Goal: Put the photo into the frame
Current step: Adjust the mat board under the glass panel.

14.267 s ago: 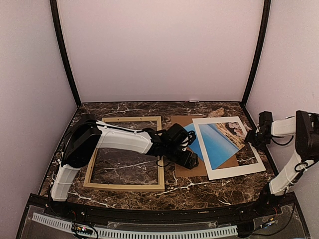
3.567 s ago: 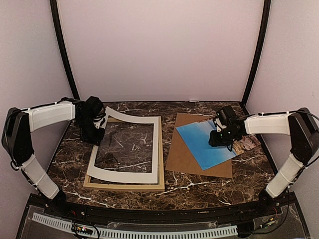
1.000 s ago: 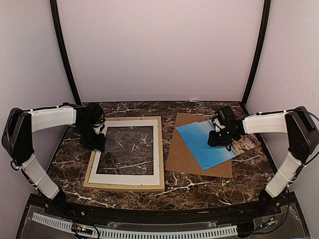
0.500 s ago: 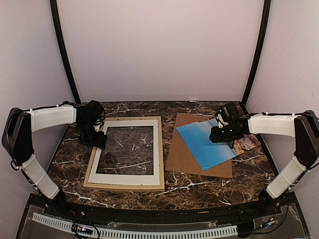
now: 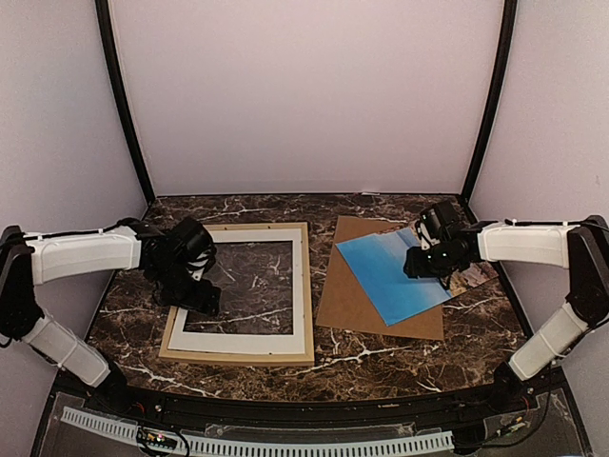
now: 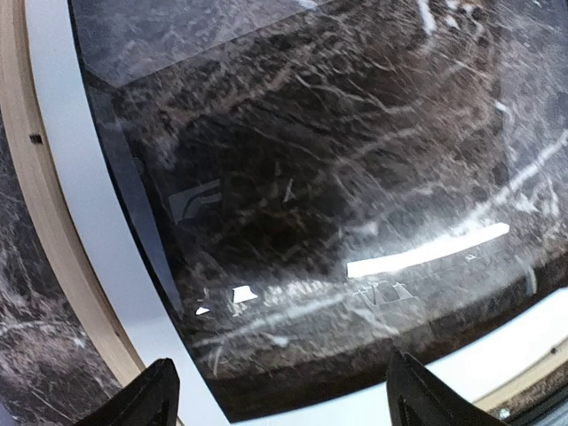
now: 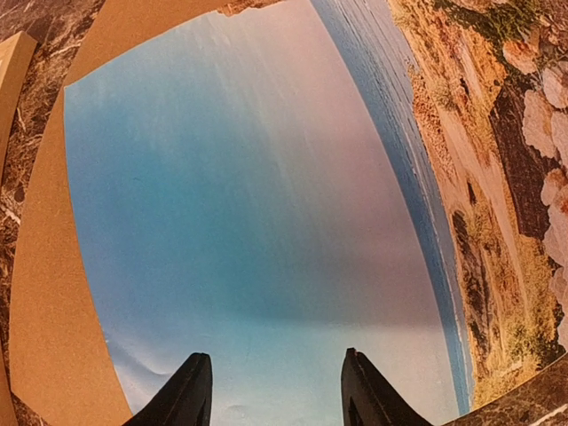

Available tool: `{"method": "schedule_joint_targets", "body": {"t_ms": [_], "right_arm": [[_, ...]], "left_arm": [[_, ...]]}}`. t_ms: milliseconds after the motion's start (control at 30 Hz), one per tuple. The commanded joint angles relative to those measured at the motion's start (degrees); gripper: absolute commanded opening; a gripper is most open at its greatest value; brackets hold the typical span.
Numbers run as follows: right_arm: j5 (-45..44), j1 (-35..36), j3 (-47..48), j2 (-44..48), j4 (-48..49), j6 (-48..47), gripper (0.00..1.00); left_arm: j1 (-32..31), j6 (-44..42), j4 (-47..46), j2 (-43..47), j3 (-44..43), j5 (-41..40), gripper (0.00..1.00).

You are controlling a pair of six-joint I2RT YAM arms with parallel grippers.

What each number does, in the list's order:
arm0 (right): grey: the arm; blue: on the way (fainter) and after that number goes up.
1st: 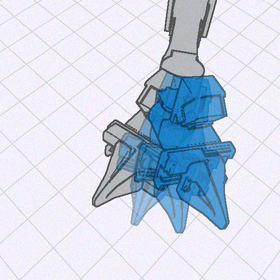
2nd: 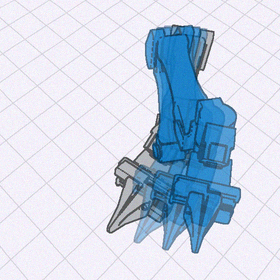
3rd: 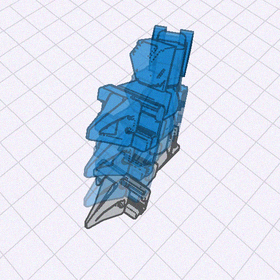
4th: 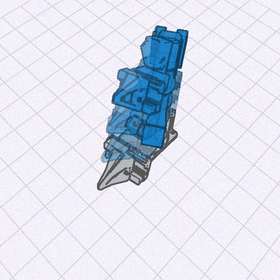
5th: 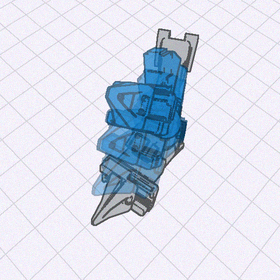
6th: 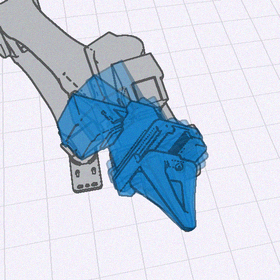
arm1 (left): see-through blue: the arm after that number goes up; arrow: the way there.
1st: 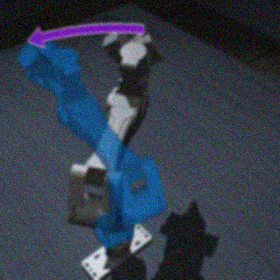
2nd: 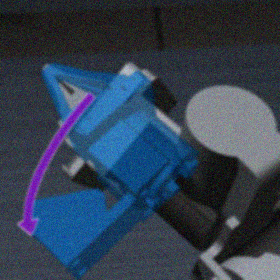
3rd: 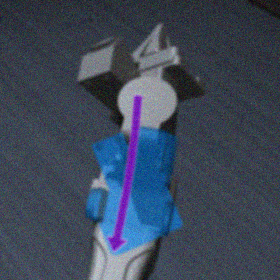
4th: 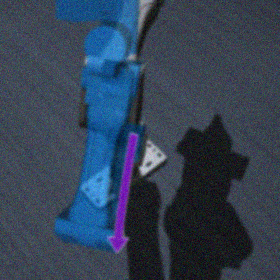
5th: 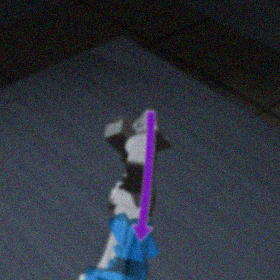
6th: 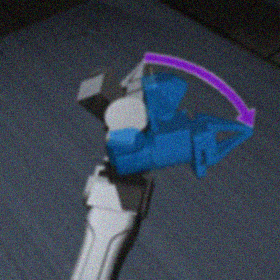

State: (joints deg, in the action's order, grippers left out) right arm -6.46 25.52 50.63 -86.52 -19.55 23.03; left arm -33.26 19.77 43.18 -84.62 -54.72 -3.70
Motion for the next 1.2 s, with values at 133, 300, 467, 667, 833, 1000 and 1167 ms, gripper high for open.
{"method": "schedule_joint_targets", "body": {"t_ms": [133,300,467,667,833,1000,1167], "right_arm": [[-0.1,0.6,-1.5,1.4,1.3,1.7,0.5],[0.1,0.6,-1.8,0.7,1.7,1.8,0.5],[0.2,0.6,-2.3,0.4,1.9,2.0,0.5],[-0.4,0.6,-2.7,0.5,2.0,1.9,0.5],[-0.1,0.6,-2.6,0.0,2.2,1.9,0.5],[0.0,0.6,-2.5,-0.4,2.5,1.9,0.5],[0.0,0.6,-2.6,-0.6,2.5,1.9,0.5]], "left_arm": [[-3.3,11.0,-3.4,12.6,10.2,11.1,0.83],[-4.2,14.3,-4.6,15.4,14.9,13.1,0.83],[-5.2,15.5,-5.0,13.9,15.5,13.3,0.83],[-6.4,16.9,-5.4,12.0,16.3,12.7,0.83],[-6.6,17.5,-6.4,10.1,17.0,12.2,0.83],[-6.9,17.8,-6.5,10.3,16.3,11.3,0.83],[-7.0,17.4,-6.4,9.6,15.7,11.1,0.83]]}}
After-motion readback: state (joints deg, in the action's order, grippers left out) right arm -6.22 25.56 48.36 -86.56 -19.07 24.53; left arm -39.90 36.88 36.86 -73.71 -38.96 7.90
